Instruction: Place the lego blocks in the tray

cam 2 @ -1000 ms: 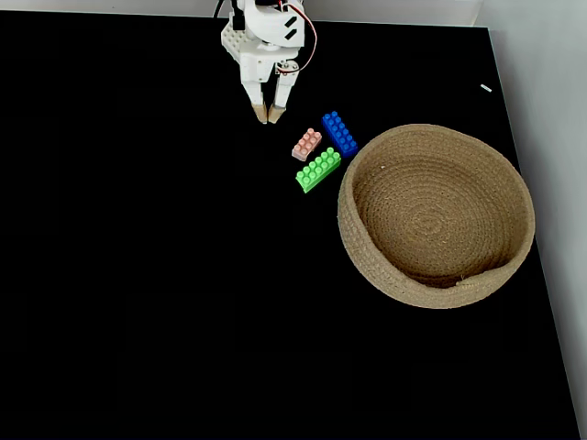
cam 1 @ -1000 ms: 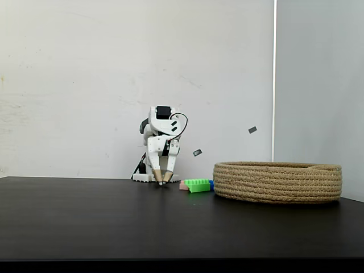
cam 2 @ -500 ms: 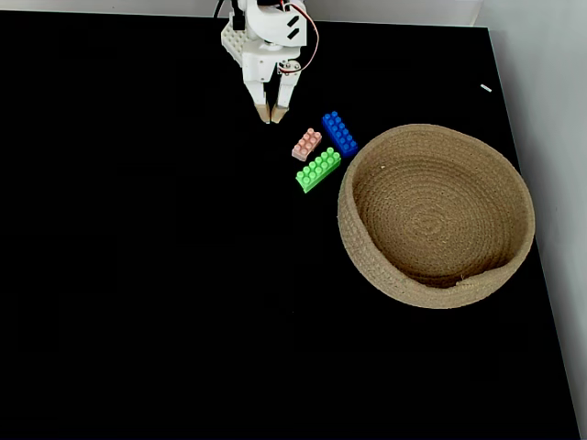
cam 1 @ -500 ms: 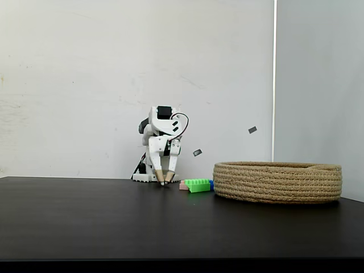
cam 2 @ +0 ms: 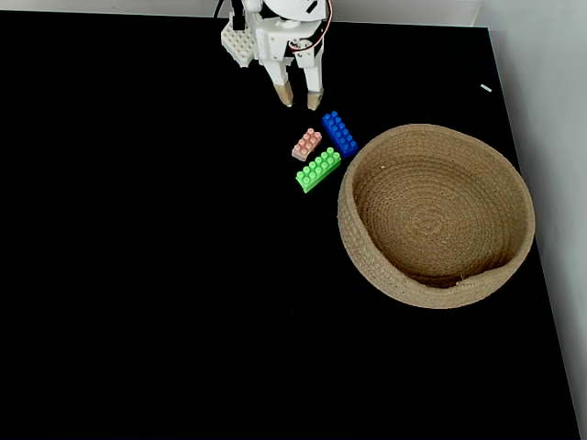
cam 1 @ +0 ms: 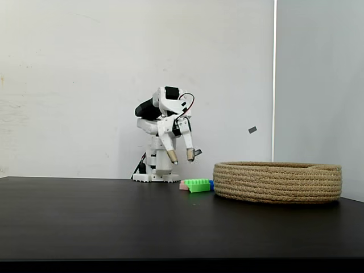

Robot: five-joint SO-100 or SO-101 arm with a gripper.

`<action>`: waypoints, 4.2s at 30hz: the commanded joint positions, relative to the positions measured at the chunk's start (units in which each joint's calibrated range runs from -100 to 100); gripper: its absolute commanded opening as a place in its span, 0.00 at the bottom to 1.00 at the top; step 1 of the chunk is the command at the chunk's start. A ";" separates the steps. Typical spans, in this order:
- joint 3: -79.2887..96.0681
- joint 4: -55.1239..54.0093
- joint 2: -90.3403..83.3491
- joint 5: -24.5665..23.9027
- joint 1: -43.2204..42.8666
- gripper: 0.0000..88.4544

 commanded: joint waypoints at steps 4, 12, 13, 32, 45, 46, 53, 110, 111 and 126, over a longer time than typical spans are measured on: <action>-11.32 -0.60 14.84 -3.71 -0.97 0.25; -12.05 -5.10 24.47 -4.35 1.26 0.32; -12.42 -5.26 25.16 -4.44 1.26 0.32; -16.34 -7.51 34.19 -5.62 2.49 0.29; -16.98 -10.26 38.23 -5.42 3.23 0.29; -17.07 -10.51 38.49 -5.42 3.32 0.30; -16.98 -12.68 40.46 -5.18 4.14 0.29; -69.78 2.90 52.76 -4.35 -8.39 0.00; -72.61 2.07 55.25 -4.59 -9.13 0.00; -82.09 -5.93 73.22 -5.76 -10.95 0.48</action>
